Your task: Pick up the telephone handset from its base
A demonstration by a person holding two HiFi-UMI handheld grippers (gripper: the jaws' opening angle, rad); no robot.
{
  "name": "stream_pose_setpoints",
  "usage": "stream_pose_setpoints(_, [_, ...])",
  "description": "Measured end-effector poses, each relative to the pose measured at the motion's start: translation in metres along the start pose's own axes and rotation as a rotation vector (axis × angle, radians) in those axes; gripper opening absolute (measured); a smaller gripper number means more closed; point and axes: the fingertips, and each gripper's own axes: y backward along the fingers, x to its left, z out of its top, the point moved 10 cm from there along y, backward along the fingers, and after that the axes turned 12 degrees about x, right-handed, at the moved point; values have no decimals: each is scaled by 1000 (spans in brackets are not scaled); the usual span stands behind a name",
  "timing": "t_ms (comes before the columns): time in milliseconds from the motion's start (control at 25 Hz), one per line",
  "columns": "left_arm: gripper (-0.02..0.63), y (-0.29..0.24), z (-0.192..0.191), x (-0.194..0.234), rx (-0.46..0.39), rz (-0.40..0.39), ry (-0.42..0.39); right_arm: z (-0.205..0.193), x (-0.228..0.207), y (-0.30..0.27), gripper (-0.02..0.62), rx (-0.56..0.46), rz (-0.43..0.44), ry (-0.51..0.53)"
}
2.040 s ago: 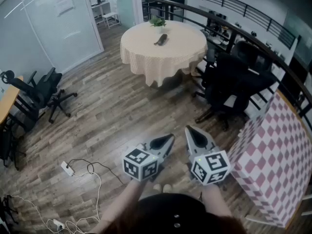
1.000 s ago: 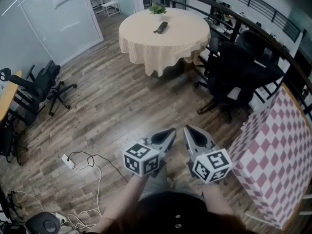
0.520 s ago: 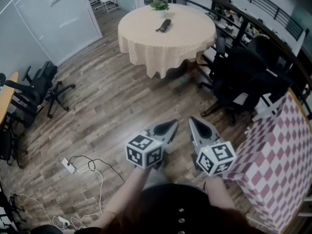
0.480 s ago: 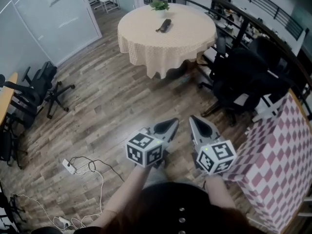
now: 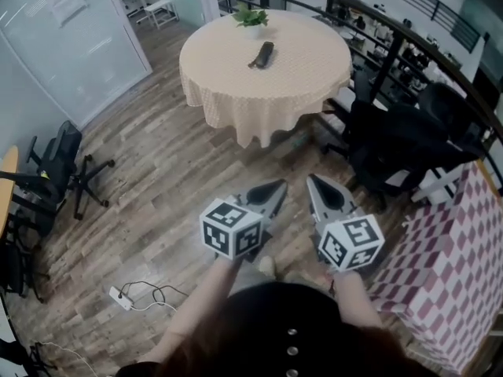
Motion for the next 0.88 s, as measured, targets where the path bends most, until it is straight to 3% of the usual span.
stream_pose_setpoints(240, [6,-22,19,41,37,-25,-7,16,-18,-45,9,12,-20,-11])
stream_pose_setpoints(440, [6,-43,28,59,73,-45,-80,22,-35,-76,9,34,-8,-19])
stream_pose_setpoints(880, [6,-113,83,141,46,-14,-16,55,-113,-167,9,50,5,-22])
